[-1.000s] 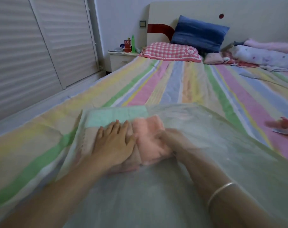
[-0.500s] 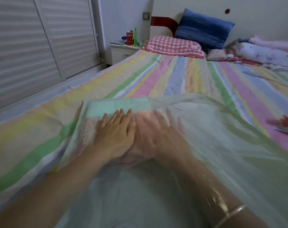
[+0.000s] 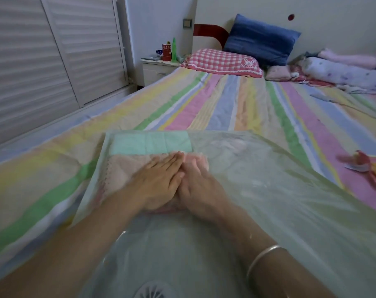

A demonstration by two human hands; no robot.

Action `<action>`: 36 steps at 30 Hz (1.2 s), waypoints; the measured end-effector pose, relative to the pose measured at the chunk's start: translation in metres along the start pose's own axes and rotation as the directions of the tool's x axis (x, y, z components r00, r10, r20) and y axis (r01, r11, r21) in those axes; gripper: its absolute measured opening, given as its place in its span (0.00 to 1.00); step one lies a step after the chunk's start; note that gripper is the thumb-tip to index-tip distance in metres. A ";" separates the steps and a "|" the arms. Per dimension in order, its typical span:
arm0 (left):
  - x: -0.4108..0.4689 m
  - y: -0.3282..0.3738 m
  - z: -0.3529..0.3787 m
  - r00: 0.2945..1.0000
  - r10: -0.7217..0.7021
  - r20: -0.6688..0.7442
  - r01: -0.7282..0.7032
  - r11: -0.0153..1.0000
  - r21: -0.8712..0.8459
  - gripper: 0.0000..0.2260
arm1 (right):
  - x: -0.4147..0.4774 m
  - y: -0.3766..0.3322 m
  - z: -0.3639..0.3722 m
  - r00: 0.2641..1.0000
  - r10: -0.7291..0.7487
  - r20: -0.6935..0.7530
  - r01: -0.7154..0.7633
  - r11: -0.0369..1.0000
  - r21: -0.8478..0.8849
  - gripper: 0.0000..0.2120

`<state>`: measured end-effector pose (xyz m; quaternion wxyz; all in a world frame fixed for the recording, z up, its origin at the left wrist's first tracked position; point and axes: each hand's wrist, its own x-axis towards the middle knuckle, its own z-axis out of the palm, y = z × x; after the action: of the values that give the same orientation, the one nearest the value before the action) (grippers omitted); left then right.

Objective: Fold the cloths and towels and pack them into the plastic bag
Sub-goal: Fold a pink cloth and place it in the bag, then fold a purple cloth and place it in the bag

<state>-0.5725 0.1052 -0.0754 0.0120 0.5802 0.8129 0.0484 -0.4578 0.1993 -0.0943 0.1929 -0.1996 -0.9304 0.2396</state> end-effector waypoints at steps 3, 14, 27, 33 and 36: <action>0.000 0.003 -0.001 0.996 -0.002 0.084 -0.006 0.995 0.102 0.38 | 0.001 0.006 -0.007 1.000 -0.027 0.001 0.027 0.999 0.041 0.23; -0.049 0.125 -0.039 0.986 0.027 -0.163 -0.043 0.994 -0.096 0.26 | -0.167 0.009 -0.078 1.000 0.012 -0.004 -0.012 0.926 -0.378 0.26; -0.159 0.352 -0.055 0.923 0.343 -0.175 -0.384 0.781 -0.493 0.09 | -0.409 -0.007 -0.183 0.988 0.097 0.117 -0.092 0.994 -0.052 0.21; -0.182 0.392 -0.025 0.902 0.415 0.117 -0.319 0.824 -0.468 0.08 | -0.477 -0.009 -0.264 0.941 0.338 -0.012 -0.336 0.938 0.086 0.15; -0.194 0.402 -0.009 0.863 0.460 0.210 -0.356 0.847 -0.394 0.09 | -0.500 0.002 -0.282 0.912 0.402 -0.080 -0.400 0.916 0.030 0.13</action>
<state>-0.1315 0.0509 -0.0360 0.2233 0.7307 0.6369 0.1026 0.0941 0.0727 0.0012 0.1802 -0.3948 -0.8591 0.2713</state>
